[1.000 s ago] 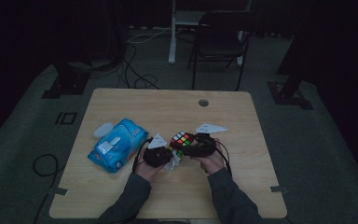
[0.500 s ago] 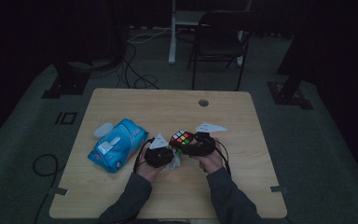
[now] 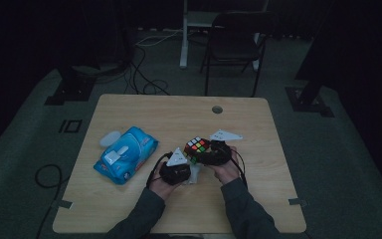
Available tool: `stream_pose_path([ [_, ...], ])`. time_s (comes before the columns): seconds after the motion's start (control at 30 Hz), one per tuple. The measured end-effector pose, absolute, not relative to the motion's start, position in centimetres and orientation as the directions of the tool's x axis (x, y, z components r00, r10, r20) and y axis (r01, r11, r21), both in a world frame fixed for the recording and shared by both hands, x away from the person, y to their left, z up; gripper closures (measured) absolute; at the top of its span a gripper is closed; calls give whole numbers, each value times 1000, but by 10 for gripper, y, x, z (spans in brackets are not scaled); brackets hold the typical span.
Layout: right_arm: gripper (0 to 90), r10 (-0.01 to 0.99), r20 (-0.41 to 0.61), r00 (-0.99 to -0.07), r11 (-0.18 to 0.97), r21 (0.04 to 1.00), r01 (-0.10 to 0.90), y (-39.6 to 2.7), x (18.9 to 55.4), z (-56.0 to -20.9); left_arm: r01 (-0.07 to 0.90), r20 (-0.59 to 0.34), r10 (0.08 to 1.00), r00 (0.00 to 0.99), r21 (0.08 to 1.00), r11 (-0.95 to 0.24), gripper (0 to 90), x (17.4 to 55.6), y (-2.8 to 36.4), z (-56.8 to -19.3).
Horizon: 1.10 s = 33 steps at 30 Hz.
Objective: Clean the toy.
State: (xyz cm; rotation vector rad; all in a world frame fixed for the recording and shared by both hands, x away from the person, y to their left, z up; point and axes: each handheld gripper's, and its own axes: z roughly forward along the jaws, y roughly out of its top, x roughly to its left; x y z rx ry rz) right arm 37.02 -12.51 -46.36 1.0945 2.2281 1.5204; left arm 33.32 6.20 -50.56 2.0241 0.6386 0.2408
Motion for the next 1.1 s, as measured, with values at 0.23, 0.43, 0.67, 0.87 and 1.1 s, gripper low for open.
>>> stream_pose_path([
  [0.23, 339, 690, 212, -692, 180, 876, 448, -124, 371, -462, 318, -78, 511, 856, 859, -402, 853, 329, 59, -501],
  [0.43, 339, 684, 205, -700, 194, 874, 445, -119, 369, -464, 290, -49, 504, 862, 864, -412, 852, 329, 55, -494],
  [0.67, 339, 688, 211, -694, 191, 870, 454, -117, 368, -465, 278, -39, 508, 861, 871, -405, 852, 330, 53, -490],
  [0.87, 339, 691, 219, -689, 187, 867, 462, -116, 368, -467, 265, -28, 517, 855, 882, -391, 852, 329, 49, -488],
  [1.1, 339, 697, 226, -681, 184, 861, 474, -117, 368, -471, 252, -7, 531, 848, 885, -391, 850, 327, 45, -489],
])
